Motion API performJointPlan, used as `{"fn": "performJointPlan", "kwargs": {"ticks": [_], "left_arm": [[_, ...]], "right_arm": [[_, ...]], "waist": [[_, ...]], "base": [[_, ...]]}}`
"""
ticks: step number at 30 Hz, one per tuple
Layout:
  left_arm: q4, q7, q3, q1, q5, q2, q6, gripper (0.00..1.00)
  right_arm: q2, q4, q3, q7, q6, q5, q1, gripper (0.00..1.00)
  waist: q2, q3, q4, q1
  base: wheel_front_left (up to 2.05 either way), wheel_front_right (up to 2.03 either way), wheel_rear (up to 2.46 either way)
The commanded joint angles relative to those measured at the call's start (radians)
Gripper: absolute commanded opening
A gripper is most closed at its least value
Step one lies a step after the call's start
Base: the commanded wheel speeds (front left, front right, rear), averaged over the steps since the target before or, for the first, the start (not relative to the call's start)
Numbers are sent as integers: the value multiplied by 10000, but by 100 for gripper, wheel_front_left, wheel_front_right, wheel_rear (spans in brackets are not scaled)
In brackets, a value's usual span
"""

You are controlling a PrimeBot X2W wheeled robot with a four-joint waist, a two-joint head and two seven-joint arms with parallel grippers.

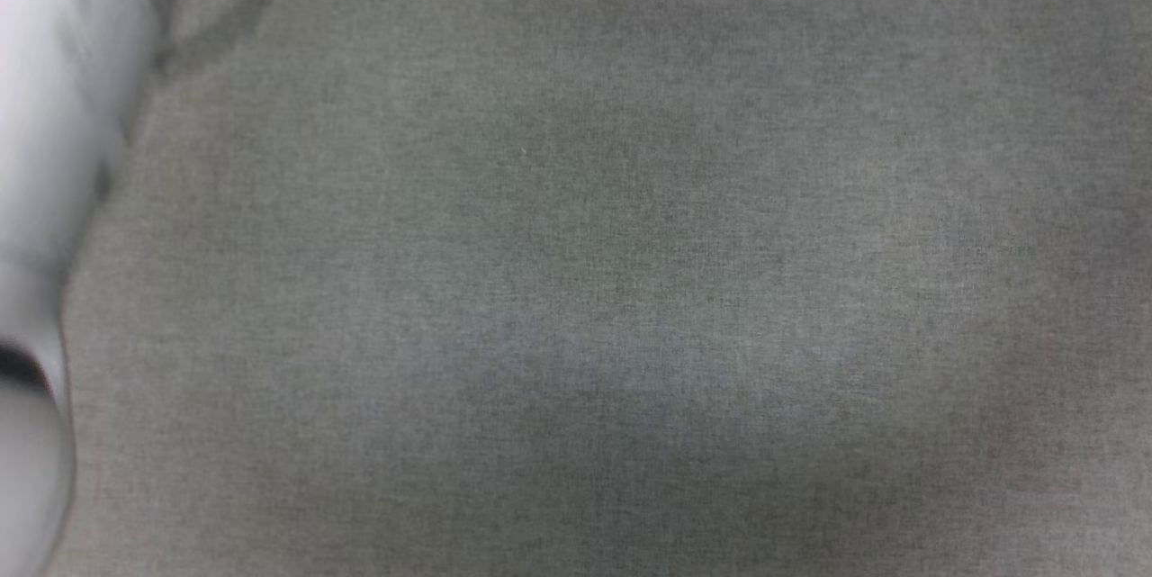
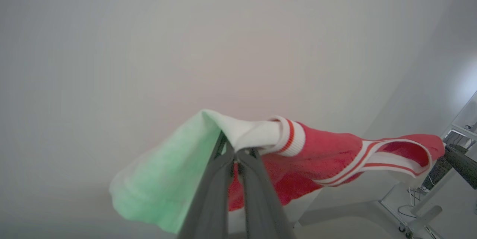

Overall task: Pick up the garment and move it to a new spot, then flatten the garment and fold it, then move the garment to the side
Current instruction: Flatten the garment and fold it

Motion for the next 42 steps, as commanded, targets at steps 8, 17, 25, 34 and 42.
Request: {"fn": "performJointPlan", "kwargs": {"ticks": [8,17,25,34,42], "left_arm": [[-3180,778,-1069,4968,-1087,1784,14,0],[-5841,869,-2175,8632,-1441,3462,15,0],[-6867,791,-2926,9976,-981,4558,14,0],[-8070,868,-3463,11639,-879,5665,750,0],[-9101,562,-3471,11903,-566,5784,1601,0]], "right_arm": [[-1825,-2295,1687,673,-19,1234,3941,0],[-4053,-5746,1921,2154,-21,2545,8719,0],[-4937,-8264,1556,3849,-19,3016,11922,0],[-5113,-9430,733,5020,-19,2819,14352,0],[-4399,-9869,-758,5640,-19,2234,15290,0]], "waist": [[0,-477,78,0],[0,-1083,204,0],[0,-1580,188,0],[0,-1855,202,0],[0,-1767,347,0]], "base": [[0,0,0],[0,0,0],[0,0,0],[0,0,0],[0,0,0]]}}
